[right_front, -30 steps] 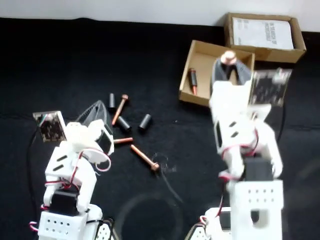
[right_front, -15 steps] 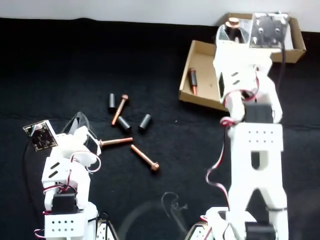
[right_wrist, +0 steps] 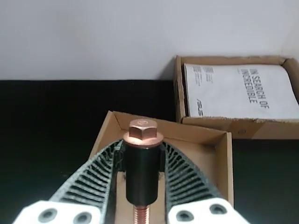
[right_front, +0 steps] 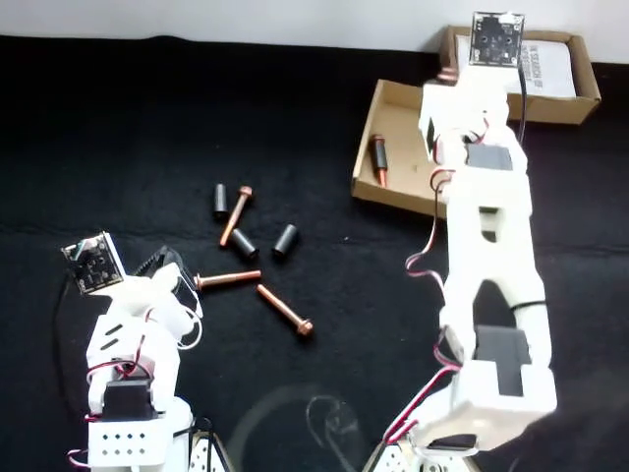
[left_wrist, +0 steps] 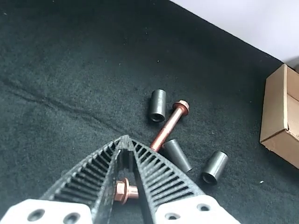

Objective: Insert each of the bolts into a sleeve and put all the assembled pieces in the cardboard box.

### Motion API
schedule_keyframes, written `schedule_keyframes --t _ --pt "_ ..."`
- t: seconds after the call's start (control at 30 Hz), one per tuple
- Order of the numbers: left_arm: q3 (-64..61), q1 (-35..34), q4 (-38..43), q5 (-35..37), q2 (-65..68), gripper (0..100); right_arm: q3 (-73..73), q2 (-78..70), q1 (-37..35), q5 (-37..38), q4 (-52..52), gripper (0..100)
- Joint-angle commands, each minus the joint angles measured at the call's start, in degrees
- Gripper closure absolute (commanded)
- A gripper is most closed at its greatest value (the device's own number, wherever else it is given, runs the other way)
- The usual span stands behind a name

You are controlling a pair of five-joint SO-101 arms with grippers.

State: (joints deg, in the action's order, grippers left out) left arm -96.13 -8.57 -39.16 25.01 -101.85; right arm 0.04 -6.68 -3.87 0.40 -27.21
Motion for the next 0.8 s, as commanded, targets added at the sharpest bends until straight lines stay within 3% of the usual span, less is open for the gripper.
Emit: schedule_keyframes --t 0.0,0.53,0.7,0.77 --pt "-0.92 0.75 -0.18 -0.18 -1.36 99 -8.04 -2.68 0.04 -0.35 -3.03 99.1" --pt "-0.92 0.48 -0.18 -0.18 -1.71 99 -39.87 -28.97 -3.12 1.23 -25.80 98.1" --pt "-0.92 0.48 -0.18 -0.18 -1.71 99 -46.64 -32.31 -5.41 3.78 -32.48 81.8" --pt "-0.92 0.48 -0.26 -0.18 -1.71 99 -48.75 -32.40 -6.20 4.04 -34.68 80.3"
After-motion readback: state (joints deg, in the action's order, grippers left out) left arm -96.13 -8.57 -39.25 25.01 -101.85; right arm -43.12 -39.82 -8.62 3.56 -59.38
